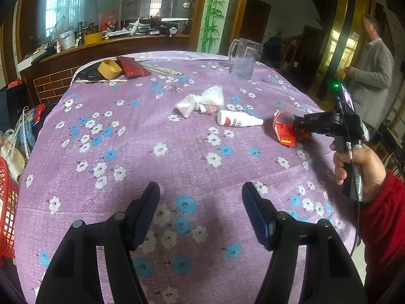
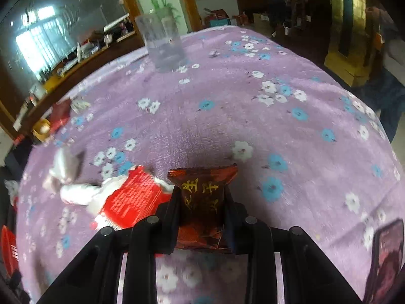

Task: Collect trash
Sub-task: 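Grasp the red snack packet with gold lettering with the right tool, then grasp the red wrapper with the left tool while the right tool holds the gold-lettered packet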

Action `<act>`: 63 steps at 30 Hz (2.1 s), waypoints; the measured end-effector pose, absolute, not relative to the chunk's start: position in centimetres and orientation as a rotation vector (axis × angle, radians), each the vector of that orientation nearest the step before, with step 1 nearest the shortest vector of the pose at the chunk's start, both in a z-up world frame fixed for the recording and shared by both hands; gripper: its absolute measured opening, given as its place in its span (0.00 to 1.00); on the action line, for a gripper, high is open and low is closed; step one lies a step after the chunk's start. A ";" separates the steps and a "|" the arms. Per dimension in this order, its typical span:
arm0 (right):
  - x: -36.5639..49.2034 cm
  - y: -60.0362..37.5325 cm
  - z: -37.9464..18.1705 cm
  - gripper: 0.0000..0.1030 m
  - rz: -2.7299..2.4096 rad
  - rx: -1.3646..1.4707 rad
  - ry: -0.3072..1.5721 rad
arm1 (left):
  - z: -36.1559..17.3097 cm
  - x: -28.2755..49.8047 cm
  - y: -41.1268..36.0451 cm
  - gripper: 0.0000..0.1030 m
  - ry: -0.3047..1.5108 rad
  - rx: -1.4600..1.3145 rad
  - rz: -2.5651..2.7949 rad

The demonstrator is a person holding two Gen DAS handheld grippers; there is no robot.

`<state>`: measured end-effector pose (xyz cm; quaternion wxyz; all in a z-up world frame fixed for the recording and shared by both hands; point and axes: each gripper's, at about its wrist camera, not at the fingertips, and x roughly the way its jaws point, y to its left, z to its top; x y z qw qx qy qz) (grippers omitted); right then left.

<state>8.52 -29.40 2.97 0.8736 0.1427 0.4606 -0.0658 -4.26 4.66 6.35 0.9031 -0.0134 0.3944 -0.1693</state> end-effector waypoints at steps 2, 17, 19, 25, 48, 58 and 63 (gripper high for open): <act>8.3 -28.2 3.2 0.30 -0.042 0.332 0.965 | 6.4 -4.1 5.0 0.64 0.823 -0.035 -0.353; 2.7 -23.9 8.1 0.30 0.289 0.416 0.844 | 7.7 1.0 1.8 0.64 0.897 -0.124 -0.421; 2.1 -24.7 8.5 0.30 0.285 0.427 0.823 | 7.2 2.4 0.6 0.64 0.912 -0.147 -0.436; 0.0 -26.4 8.8 0.30 0.299 0.469 0.793 | 4.1 8.1 -3.2 0.64 0.996 -0.109 -0.404; -1.9 -29.5 6.8 0.30 0.307 0.548 0.795 | 1.4 4.9 -8.3 0.00 1.012 0.042 -0.476; -2.5 -30.5 6.6 0.30 0.293 0.580 0.779 | 7.0 4.9 -9.8 0.64 0.760 0.210 -0.432; -2.8 -31.9 6.4 0.30 0.274 0.598 0.777 | 6.8 8.3 -11.2 0.64 0.791 0.240 -0.467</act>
